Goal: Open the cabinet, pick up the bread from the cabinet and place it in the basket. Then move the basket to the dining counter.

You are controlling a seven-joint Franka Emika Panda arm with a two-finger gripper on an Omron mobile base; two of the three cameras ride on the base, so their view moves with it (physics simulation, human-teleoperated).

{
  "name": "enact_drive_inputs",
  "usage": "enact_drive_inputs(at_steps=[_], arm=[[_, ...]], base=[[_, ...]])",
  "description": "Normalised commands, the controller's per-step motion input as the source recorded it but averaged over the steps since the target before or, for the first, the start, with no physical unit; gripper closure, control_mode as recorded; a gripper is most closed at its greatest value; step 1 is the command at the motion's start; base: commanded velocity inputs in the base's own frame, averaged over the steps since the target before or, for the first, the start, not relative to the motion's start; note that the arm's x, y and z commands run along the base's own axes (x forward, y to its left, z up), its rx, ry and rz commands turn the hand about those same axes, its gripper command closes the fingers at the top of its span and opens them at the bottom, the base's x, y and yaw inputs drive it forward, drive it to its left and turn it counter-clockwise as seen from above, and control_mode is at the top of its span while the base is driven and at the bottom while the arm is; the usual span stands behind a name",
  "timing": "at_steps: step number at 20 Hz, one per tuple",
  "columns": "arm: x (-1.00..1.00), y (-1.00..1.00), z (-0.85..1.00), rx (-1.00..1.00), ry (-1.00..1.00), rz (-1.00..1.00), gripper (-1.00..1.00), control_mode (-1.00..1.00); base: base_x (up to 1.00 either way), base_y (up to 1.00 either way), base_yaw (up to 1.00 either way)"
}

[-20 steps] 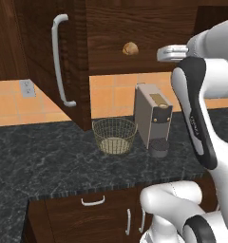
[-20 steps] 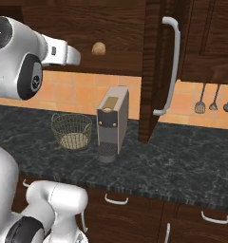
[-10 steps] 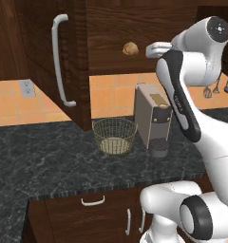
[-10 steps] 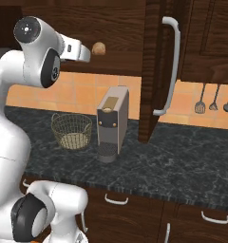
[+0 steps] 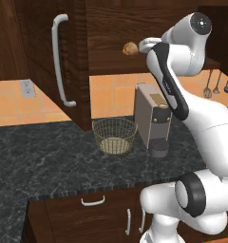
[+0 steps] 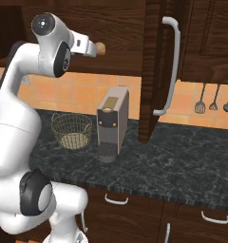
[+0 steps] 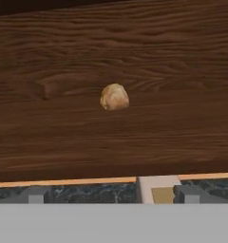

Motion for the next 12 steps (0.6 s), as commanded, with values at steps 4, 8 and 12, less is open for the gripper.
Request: enact_drive_inputs(at_steps=[4,8,12], arm=[[0.54,0.00,-0.15,0.00,0.00,0.00,-1.00,-1.00],[0.51,0.00,-0.19,0.00,0.00,0.00,-1.00,-1.00],[0.56,0.00,-0.14,0.00,0.00,0.00,-1.00,-1.00]], base=[[0.00,0.00,0.00],[0.00,0.00,0.00],[0.00,0.00,0.00]])
